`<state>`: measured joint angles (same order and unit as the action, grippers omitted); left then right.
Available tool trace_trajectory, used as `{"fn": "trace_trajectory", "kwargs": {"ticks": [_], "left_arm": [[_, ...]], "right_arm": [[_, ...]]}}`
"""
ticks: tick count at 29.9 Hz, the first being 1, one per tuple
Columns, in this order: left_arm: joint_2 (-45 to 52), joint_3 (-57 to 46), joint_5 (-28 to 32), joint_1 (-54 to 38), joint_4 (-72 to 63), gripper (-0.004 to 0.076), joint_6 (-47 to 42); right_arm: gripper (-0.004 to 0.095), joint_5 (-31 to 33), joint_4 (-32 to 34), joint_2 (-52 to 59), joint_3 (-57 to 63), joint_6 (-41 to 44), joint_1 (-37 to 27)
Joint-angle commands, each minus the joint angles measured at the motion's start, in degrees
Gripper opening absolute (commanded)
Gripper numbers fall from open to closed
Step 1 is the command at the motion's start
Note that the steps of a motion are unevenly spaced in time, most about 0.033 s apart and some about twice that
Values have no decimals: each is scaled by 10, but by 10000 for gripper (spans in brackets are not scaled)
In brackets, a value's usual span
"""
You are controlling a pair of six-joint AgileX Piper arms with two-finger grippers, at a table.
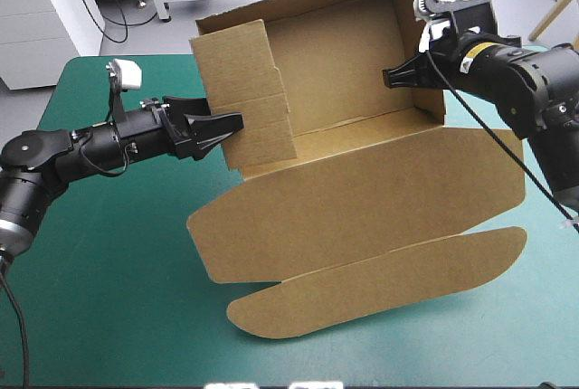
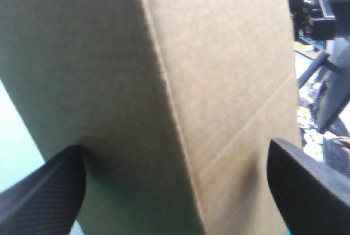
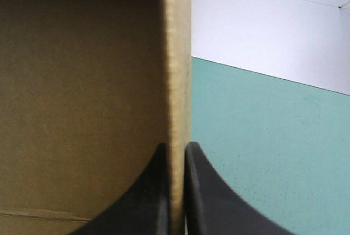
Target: Fold the box
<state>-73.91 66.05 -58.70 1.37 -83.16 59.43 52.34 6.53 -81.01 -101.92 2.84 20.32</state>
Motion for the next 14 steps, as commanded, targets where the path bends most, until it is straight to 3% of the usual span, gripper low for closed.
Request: {"fn": "trace_trajectory", "kwargs": {"ticks": [1, 6, 10, 14], "left_arm": [[17, 53, 64, 29, 43, 614, -61], [16, 99, 192, 112, 170, 581, -135], [12, 123, 294, 192, 360, 580, -263], [-8, 155, 312, 241, 582, 580, -441]], "right_arm": [[-2, -71, 17, 17, -15, 34, 9], [-2, -84, 31, 7, -15, 57, 15], [-2, -92, 48, -4, -15, 76, 15], [-2, -120, 49, -5, -15, 79, 15]]}}
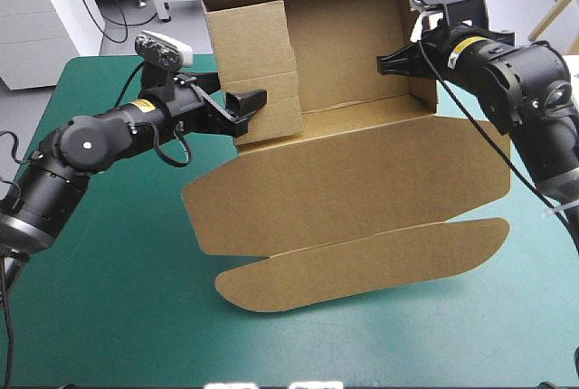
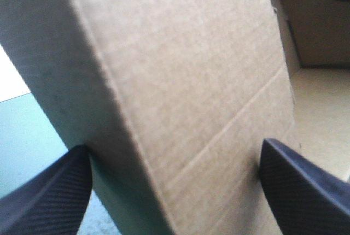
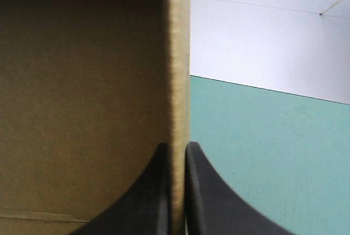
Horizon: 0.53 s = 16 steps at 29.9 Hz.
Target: Fold the box
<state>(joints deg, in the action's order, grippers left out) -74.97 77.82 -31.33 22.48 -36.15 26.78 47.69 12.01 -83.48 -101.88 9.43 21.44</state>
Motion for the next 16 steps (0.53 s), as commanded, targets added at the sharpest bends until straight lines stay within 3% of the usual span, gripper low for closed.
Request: {"fn": "trace_trajectory", "kwargs": {"ticks": [1, 7, 12, 16], "left_arm": [[-4, 47, 38, 40, 166, 580, -162], [-40, 101, 30, 67, 407, 557, -406], [-56, 120, 35, 67, 460, 526, -516], [-56, 120, 52, 67, 461, 525, -549]], "right_arm": [[-2, -80, -5, 20, -15, 17, 4], [-2, -90, 18, 19, -15, 34, 4], [-2, -100, 38, 15, -15, 56, 4], [-2, -100, 39, 7, -15, 57, 4]]}}
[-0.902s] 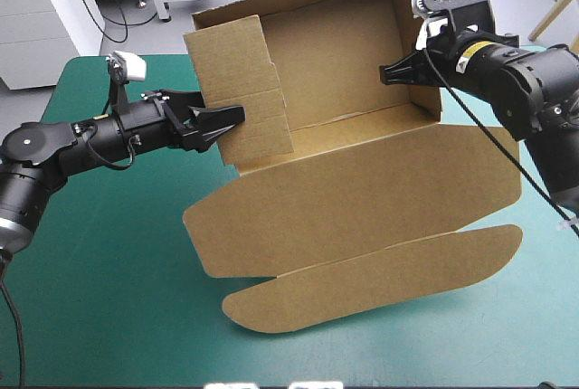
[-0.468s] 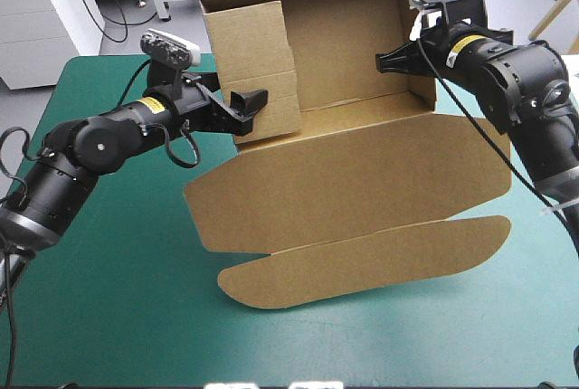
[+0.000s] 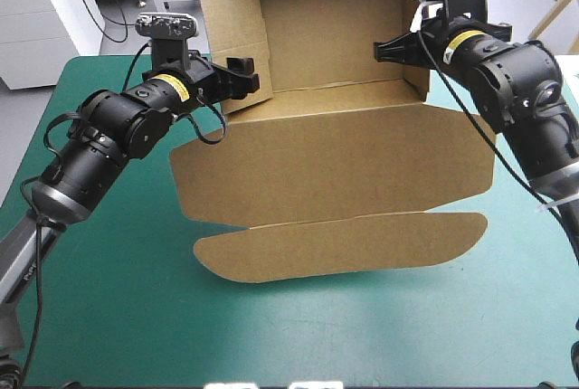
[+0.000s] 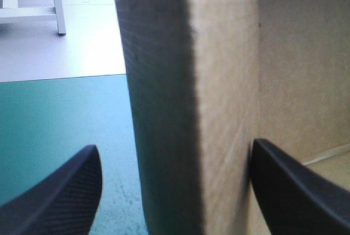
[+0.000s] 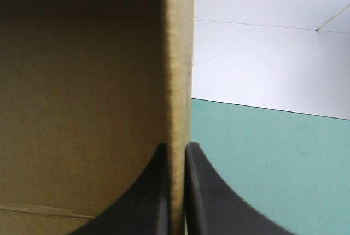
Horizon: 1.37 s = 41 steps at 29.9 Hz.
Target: Fold the box
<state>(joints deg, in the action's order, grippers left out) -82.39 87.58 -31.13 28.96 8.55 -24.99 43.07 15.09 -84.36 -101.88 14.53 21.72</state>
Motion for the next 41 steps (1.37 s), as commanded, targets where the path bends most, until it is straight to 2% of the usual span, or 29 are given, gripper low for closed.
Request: {"fn": "trace_trajectory", "kwargs": {"ticks": [1, 5, 11, 17, 19, 23, 28, 32, 35, 41], "left_arm": [[18, 24, 50, 2, 14, 525, -32], [18, 29, 36, 2, 16, 521, -32], [18, 35, 33, 15, 47, 440, -32], [2, 64, -39, 47, 144, 376, -71], [-7, 80, -60, 56, 159, 333, -78], [-15, 91, -61, 65, 156, 211, -90], [-15, 91, -62, 70, 157, -7, -92], [-15, 91, -65, 70, 148, -8, -92], [-17, 91, -79, 70, 148, -8, -92], [-36, 91, -140, 69, 154, -8, -67]], "right_arm": [[-2, -54, 8, 12, -15, 6, 1], [-2, -63, 8, 3, -15, 6, 1], [-2, -77, 6, -3, -15, 9, 5], [-2, -78, -9, -5, -15, 11, 5], [-2, -81, -18, -5, -15, 11, 5], [-2, -80, -38, -5, -15, 8, 5], [-2, -65, -40, -5, -15, 1, 5], [-2, -42, -50, -5, -15, -1, 5], [-4, -12, -72, -5, -15, -34, 5], [-4, 45, -78, -18, -15, -46, 5]]}}
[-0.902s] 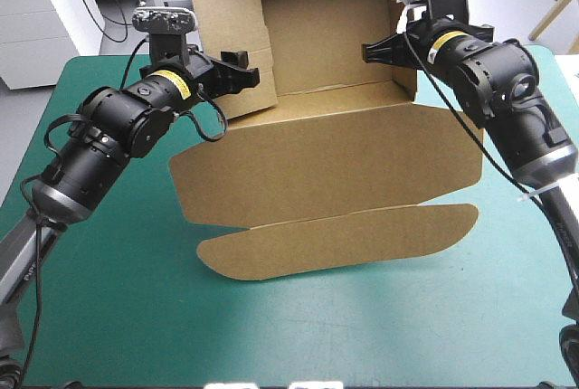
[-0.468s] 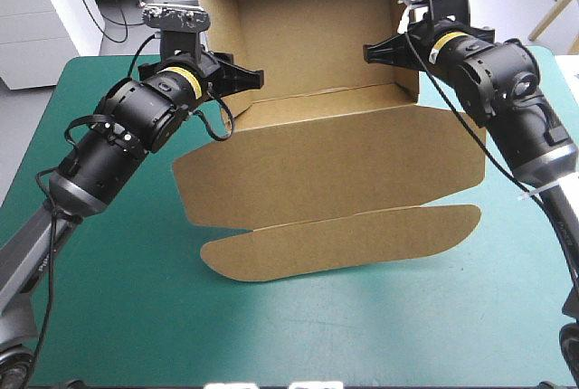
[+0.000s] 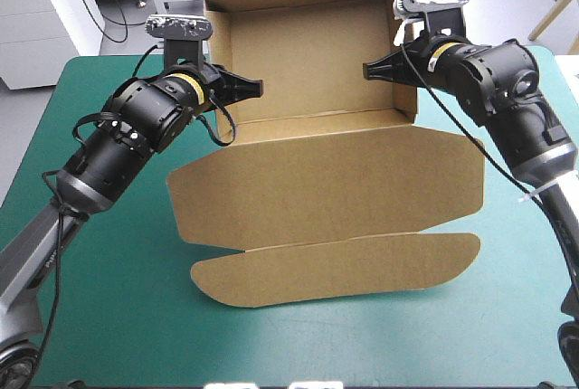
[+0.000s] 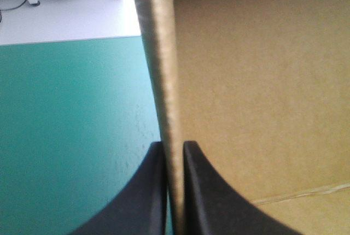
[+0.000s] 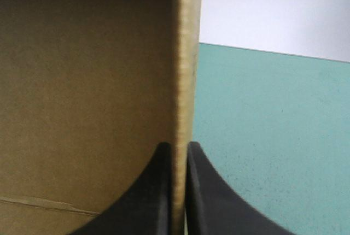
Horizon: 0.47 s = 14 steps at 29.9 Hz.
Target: Fold the box
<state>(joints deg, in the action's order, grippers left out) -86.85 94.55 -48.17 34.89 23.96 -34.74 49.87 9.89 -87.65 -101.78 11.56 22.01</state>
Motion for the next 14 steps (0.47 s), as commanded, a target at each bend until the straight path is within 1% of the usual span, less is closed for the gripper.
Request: {"fn": "trace_trajectory", "kwargs": {"ticks": [1, 4, 7, 14], "left_arm": [[3, 21, 21, 10, -1, -8, 41], [-12, 21, -8, 10, -2, -8, 65], [-30, 21, -29, 10, -2, -8, 69], [-66, 21, -61, 7, -43, -6, 102]], "right_arm": [[-4, -14, -26, 10, -16, -16, 2], [-4, 11, -33, -1, -16, -25, 2], [-4, 40, -37, -16, -16, -28, 2], [-4, 114, -67, -68, -16, -52, 2]]}}
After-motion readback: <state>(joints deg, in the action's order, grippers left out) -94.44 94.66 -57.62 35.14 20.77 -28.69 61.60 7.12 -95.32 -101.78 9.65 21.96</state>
